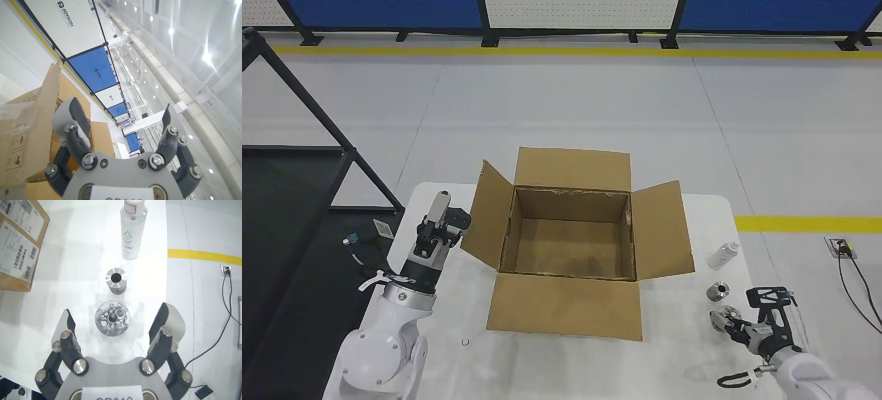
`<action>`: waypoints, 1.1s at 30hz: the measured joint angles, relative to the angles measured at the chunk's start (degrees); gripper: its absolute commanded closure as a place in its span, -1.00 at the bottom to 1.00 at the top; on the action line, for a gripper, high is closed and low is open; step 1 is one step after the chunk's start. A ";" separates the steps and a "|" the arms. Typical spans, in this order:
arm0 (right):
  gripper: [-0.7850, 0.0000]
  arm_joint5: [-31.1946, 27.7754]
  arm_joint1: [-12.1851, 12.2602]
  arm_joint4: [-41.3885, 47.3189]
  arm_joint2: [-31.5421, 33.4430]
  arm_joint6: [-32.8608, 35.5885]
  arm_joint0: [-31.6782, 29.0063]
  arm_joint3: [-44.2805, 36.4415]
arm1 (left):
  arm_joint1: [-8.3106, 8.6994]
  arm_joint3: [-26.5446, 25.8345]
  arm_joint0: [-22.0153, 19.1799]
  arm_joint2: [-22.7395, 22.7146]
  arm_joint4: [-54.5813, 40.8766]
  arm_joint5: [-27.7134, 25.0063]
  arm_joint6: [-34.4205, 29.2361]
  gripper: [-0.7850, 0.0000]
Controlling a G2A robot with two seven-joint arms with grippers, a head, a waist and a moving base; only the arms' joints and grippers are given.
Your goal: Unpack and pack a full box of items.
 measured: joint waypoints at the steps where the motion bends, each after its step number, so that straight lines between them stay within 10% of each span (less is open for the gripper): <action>1: -1.00 -0.54 0.11 -0.01 -0.11 0.89 0.65 0.99 | 0.00 0.00 0.00 0.00 0.00 0.00 0.00 -1.00; 3: -1.00 -0.88 0.26 -0.22 -0.38 2.10 1.71 2.53 | 0.00 0.00 0.00 0.00 0.00 0.00 0.00 -1.00; 6: 0.21 -1.52 0.46 -0.30 -0.95 3.46 3.44 4.94 | 0.00 0.00 0.00 0.00 0.00 0.00 0.00 -1.00; 10: 1.00 -2.60 0.72 -0.23 -1.38 4.17 4.73 6.89 | 0.00 0.00 0.00 0.00 0.00 0.00 0.00 -1.00; 33: 1.00 4.63 0.62 6.60 -4.61 -1.81 2.83 -17.43 | 0.11 -2.09 4.13 -4.34 -2.11 -2.73 3.79 -1.00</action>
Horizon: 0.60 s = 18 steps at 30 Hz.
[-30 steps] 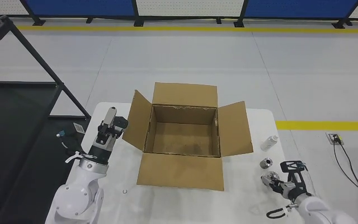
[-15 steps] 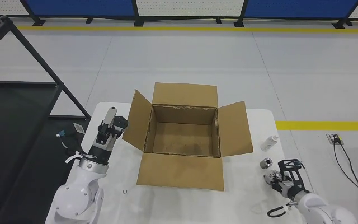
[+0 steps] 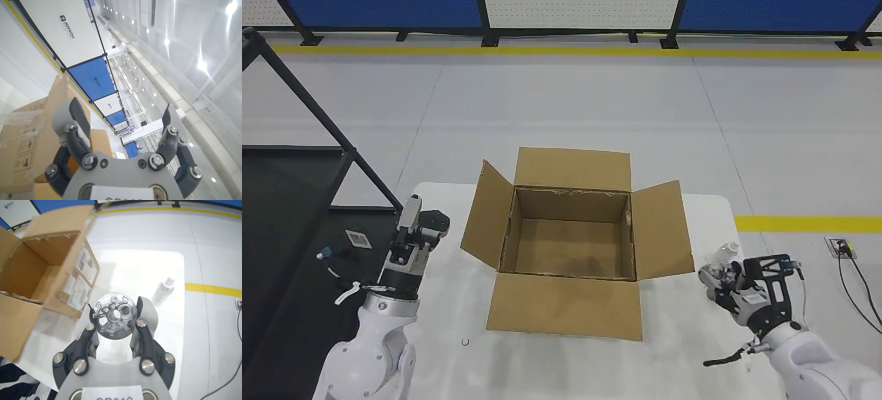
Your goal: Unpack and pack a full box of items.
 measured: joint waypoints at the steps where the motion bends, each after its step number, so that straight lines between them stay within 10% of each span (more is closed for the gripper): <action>1: 1.00 1.32 -0.08 -0.97 -1.21 -0.34 0.69 -1.92 | 0.01 -0.28 0.77 -0.73 -0.41 -0.42 0.44 -1.00; 18: 1.00 12.67 -3.08 -16.91 -33.22 5.93 23.10 -0.37 | -0.14 -2.48 8.74 -4.69 -4.70 -5.50 2.70 -1.00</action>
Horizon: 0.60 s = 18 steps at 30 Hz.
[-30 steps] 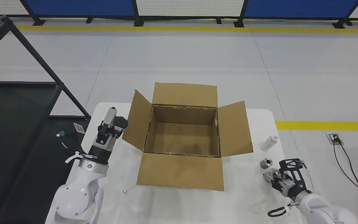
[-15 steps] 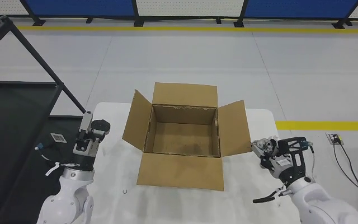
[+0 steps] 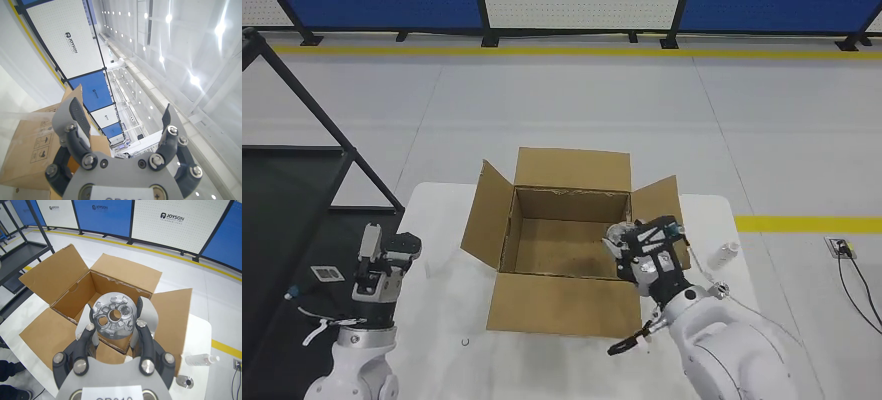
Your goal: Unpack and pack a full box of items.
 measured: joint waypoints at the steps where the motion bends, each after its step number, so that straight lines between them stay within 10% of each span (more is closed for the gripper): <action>1: 1.00 0.77 -0.57 -0.31 -2.82 0.62 2.32 2.28 | -0.01 -0.11 0.19 -0.08 -0.16 -0.14 -0.03 -1.00; 10: 1.00 10.43 -7.40 0.13 -21.57 1.04 21.11 24.70 | -0.05 -0.95 1.38 -0.21 -0.80 -0.59 -0.58 -1.00; 18: 1.00 12.01 -10.77 4.45 -25.95 0.60 27.92 33.85 | -0.06 -1.15 1.79 -0.19 -0.72 -0.52 -0.88 -1.00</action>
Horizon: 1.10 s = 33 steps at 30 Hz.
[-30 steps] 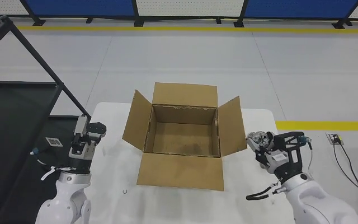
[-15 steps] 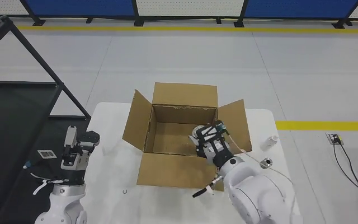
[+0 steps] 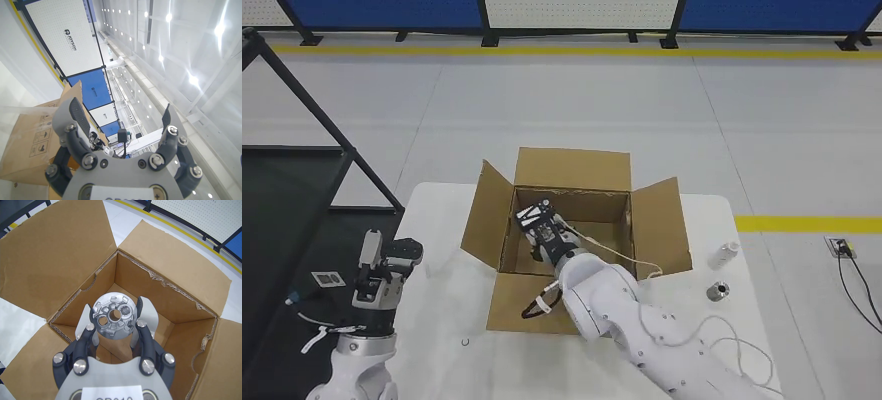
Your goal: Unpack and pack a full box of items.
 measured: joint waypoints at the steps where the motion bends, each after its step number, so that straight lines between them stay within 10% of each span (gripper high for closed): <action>1: 1.00 0.00 0.01 -0.03 0.02 0.00 -0.04 -0.06 | 0.00 0.00 0.00 0.00 0.00 0.00 0.00 -1.00; 15: 1.00 -1.31 -1.39 7.07 2.36 -4.30 0.58 5.15 | 0.00 0.00 0.00 0.00 0.00 0.00 0.01 -1.00; 33: 1.00 -1.30 -15.31 28.09 -3.25 -12.48 18.74 53.20 | 0.00 0.00 0.00 0.00 0.00 0.00 0.01 -1.00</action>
